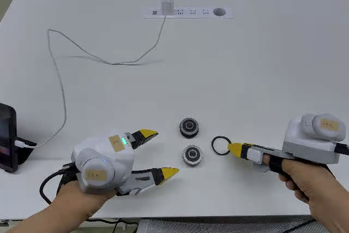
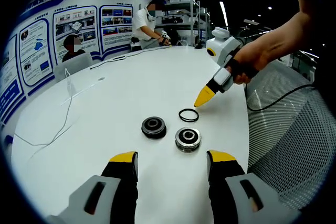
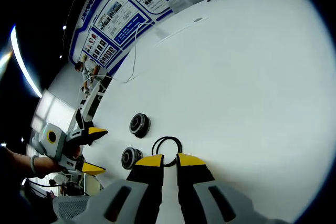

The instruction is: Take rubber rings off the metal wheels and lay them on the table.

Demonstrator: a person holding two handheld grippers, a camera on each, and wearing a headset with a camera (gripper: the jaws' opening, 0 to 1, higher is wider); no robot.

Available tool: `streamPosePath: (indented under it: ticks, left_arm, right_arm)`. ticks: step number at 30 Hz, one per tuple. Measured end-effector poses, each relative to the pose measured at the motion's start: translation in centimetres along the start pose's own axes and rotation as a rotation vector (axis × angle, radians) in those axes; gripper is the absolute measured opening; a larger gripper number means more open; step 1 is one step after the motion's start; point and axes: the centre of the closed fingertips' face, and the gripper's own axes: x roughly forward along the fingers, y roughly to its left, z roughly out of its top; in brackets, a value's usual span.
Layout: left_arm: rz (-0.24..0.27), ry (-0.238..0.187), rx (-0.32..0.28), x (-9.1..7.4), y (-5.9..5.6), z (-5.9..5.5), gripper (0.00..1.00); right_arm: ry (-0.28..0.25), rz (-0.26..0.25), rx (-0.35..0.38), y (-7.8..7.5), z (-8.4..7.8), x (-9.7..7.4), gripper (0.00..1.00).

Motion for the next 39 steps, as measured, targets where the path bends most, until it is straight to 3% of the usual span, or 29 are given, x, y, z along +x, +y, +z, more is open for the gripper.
streamPosePath:
  ticks: [6,12,19,28,39]
  left_arm:
    - [0.0,-0.002,0.0,0.0,0.1,0.0,0.54]
    - [0.002,-0.006,0.002,0.1,0.1,0.2,0.52]
    - [0.015,-0.018,0.01,0.4,0.7,1.1,0.48]
    - [0.026,-0.03,0.022,1.3,1.5,2.4,0.4]
    - [0.029,-0.018,0.051,3.4,2.2,3.4,0.33]
  right_arm:
    - [-0.01,-0.011,-0.001,-0.7,0.1,-0.2,0.12]
    - [-0.023,0.012,-0.001,-0.2,0.5,-0.2,0.12]
    - [-0.024,0.072,-0.003,1.9,0.8,0.5,0.04]
    - [-0.005,0.116,-0.021,3.7,0.8,1.9,0.03]
    - [0.002,0.136,-0.029,4.7,1.0,2.8,0.03]
